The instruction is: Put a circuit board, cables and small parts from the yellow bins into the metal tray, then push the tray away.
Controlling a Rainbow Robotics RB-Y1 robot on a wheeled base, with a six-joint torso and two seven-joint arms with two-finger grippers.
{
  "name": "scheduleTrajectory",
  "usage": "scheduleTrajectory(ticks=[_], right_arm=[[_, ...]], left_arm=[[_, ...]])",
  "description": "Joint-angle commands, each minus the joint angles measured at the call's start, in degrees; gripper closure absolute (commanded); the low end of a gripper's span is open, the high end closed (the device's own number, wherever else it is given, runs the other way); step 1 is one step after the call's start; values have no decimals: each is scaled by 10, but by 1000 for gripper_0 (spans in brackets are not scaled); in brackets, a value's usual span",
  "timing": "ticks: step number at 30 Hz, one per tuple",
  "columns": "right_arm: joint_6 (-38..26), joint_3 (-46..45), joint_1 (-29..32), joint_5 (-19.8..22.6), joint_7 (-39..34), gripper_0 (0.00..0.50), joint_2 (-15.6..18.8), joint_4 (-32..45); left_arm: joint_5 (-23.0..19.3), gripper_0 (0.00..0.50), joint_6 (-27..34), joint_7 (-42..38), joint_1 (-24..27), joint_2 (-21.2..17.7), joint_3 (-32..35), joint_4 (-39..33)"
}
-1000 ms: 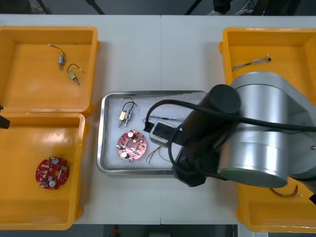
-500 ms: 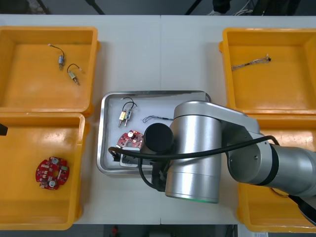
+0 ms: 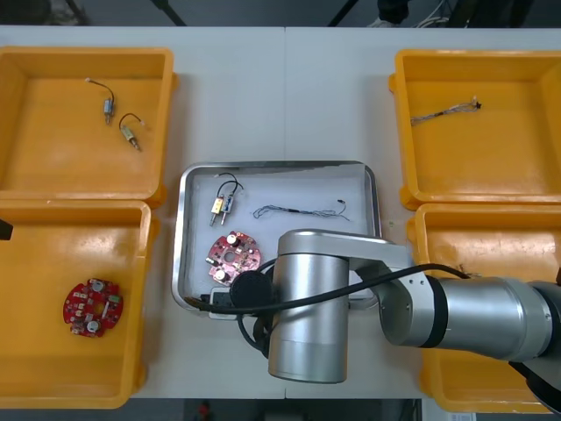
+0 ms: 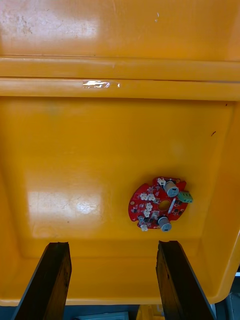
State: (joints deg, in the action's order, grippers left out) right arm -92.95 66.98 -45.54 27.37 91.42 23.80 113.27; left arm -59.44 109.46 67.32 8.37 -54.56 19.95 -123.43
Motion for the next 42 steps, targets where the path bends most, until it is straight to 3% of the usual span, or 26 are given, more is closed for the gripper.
scheduleTrajectory(ticks=[1,9,14,15,16,18,26,42], right_arm=[[16,18,-18,-13,17,0,-22,-17],[32,42,-17,-48,15,0,-39,-49],[31,43,-18,-49,12,0,-38,-48],[30,43,-18,-49,10,137,-39,-48],[29,43,-18,-49,9,310,-39,-48],[27,43,-20,-49,7,498,-38,-48],[26,43,-42,-49,2,500,-33,-49],[37,42,-111,-104,3,500,-28,-105]], left_arm=[[5,0,-5,44,-9,-10,18,-14],[5,0,-5,44,-9,-10,18,-14],[5,0,-5,44,-9,-10,18,-14],[5,0,-5,44,-9,-10,18,-14],[5,0,-5,44,-9,-10,18,-14],[5,0,-5,44,-9,-10,18,-14],[5,0,-5,44,-9,-10,18,-14],[5,0,-5,44,-9,-10,18,-14]])
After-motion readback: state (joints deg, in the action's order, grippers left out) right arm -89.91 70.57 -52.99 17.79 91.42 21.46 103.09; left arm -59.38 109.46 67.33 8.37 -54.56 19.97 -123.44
